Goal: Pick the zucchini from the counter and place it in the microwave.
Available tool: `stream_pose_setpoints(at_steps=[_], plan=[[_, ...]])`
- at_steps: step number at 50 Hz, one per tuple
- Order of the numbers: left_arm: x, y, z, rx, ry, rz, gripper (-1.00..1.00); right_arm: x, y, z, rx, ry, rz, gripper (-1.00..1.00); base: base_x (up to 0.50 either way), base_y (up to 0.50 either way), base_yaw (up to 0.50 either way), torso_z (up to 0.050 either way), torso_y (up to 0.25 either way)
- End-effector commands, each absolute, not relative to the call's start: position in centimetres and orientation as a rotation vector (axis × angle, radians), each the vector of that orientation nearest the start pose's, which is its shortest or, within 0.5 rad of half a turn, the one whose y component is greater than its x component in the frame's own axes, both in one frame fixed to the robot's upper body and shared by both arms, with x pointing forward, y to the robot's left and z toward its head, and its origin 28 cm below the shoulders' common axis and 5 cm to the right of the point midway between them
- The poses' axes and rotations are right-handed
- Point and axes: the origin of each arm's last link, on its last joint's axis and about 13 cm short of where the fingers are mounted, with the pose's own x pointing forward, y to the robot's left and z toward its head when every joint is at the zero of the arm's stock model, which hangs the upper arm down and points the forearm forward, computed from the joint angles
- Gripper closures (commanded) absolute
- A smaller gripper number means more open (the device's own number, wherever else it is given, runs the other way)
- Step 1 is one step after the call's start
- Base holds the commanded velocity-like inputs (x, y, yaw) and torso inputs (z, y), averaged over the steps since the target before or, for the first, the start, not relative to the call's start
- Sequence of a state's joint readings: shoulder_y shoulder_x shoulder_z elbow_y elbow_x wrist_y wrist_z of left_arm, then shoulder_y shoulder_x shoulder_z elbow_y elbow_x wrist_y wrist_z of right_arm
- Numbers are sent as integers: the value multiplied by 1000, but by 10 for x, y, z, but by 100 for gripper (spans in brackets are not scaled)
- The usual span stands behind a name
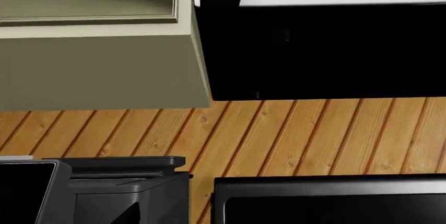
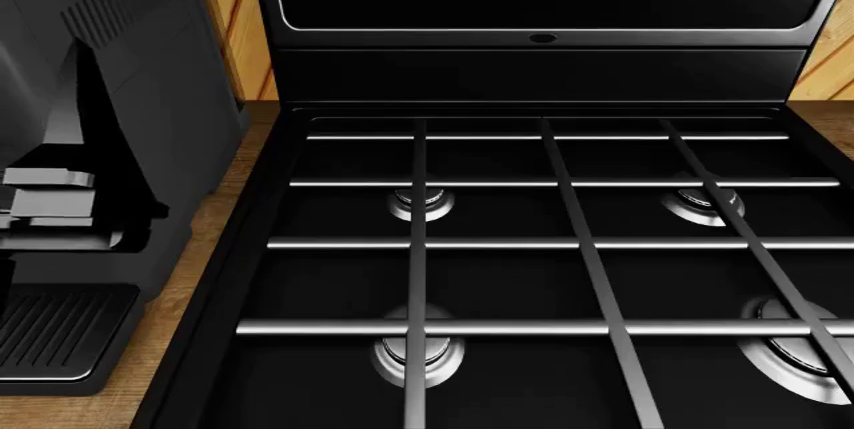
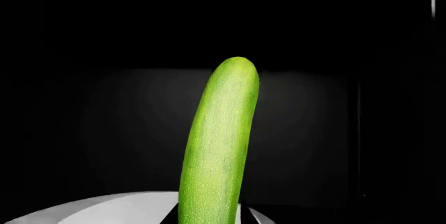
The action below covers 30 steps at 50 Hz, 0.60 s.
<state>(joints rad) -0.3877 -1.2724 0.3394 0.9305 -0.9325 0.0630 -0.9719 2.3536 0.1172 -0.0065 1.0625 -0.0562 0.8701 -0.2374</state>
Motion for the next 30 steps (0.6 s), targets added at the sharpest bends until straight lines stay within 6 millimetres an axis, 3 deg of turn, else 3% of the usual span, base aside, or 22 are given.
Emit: stream_pose_setpoints(at_steps=[1, 30], plan=[[155, 260, 253, 19, -602, 5, -100, 292, -143, 576, -23, -367, 113, 100, 0, 0, 0, 0, 0], [158, 261, 246, 11, -585, 9, -100, 307, -133, 563, -4, -287, 174, 100, 0, 0, 0, 0, 0]])
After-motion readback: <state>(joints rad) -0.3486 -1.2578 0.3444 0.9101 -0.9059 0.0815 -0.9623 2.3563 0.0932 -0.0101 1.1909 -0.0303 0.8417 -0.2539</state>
